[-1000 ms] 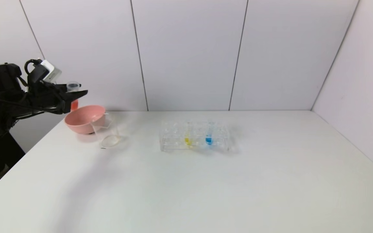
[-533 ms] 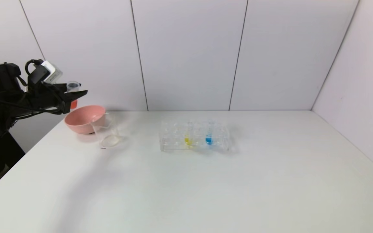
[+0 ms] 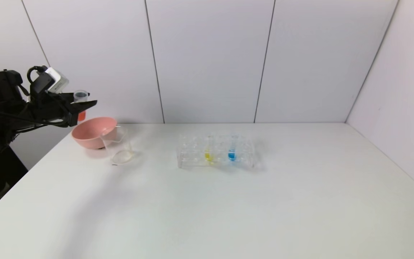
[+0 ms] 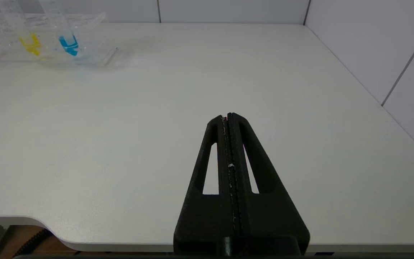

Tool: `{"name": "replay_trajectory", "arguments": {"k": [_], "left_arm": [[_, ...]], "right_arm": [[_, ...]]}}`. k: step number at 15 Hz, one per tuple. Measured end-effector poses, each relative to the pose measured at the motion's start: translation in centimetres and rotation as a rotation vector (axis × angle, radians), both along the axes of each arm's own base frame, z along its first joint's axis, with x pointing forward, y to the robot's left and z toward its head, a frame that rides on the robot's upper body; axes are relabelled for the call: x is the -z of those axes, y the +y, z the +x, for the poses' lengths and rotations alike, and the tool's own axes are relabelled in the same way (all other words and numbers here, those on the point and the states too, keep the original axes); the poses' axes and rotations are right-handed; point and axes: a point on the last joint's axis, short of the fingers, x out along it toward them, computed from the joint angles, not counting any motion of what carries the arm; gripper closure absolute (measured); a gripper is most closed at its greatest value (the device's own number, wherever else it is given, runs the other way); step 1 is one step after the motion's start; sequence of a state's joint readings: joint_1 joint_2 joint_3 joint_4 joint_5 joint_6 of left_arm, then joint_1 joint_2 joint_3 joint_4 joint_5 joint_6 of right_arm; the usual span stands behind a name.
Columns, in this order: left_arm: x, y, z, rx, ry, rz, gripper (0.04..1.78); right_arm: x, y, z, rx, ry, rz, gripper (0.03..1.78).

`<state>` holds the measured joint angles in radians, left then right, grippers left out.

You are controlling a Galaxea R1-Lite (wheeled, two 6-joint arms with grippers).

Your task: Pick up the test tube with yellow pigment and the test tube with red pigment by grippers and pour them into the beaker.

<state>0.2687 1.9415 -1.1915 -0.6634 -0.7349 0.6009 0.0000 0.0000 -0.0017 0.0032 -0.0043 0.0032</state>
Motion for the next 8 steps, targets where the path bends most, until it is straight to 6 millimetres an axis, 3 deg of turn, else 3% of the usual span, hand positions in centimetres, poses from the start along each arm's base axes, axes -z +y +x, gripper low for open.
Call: {"name": "replay_trajectory", "arguments": {"k": [8], "left_arm": [[0.41, -0.62, -0.19, 0.133, -0.119, 0.221, 1.32]], "right_arm": [[0.0, 0.0, 0.0, 0.0, 0.0, 0.0, 1.7]]}}
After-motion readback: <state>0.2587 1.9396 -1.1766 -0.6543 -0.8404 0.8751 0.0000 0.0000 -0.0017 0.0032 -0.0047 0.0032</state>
